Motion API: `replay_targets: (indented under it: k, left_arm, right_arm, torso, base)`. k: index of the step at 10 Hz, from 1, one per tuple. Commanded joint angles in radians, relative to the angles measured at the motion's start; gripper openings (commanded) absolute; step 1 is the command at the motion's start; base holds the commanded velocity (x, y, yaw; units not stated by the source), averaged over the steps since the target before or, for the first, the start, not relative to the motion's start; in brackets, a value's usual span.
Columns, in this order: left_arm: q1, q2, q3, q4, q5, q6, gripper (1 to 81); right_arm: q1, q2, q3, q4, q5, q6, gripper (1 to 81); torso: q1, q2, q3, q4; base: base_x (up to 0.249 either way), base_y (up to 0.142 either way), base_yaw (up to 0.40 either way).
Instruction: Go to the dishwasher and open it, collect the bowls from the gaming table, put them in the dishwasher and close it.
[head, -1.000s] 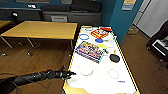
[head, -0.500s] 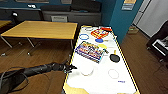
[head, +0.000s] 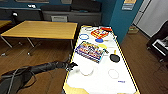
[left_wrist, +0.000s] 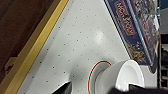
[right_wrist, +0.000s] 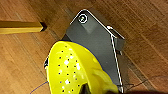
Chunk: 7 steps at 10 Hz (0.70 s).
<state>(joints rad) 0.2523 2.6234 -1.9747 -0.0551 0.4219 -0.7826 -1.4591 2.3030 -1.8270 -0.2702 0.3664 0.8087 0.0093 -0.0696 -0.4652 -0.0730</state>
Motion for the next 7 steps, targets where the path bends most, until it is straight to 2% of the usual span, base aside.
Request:
replay_targets:
  k: [1,3,5,7]
  left_arm:
    - [-0.152,0.049,-0.006,-0.002,0.028,-0.001,81.1]
    - [-0.15,0.095,-0.006,0.023,0.029,-0.003,81.1]
    - [-0.147,0.129,-0.016,0.029,0.029,-0.003,81.1]
    - [-0.129,0.185,-0.091,0.026,0.035,-0.004,81.1]
  right_arm:
    - [0.012,-0.041,-0.001,-0.021,-0.049,0.0,1.0]
    - [0.012,-0.038,-0.006,-0.021,-0.049,0.0,1.0]
    - [0.013,-0.038,-0.009,-0.021,-0.049,0.0,1.0]
    - [0.018,-0.034,-0.009,-0.021,-0.05,0.0,1.0]
  torso:
    - [0.0,0.0,0.0,0.0]
    - [0.0,0.0,0.0,0.0]
    - [0.0,0.0,0.0,0.0]
    - [0.001,0.0,0.0,0.0]
  base:
    - [0.0,0.0,0.0]
    - [0.0,0.0,0.0]
    - [0.0,0.0,0.0]
    - [0.0,0.0,0.0]
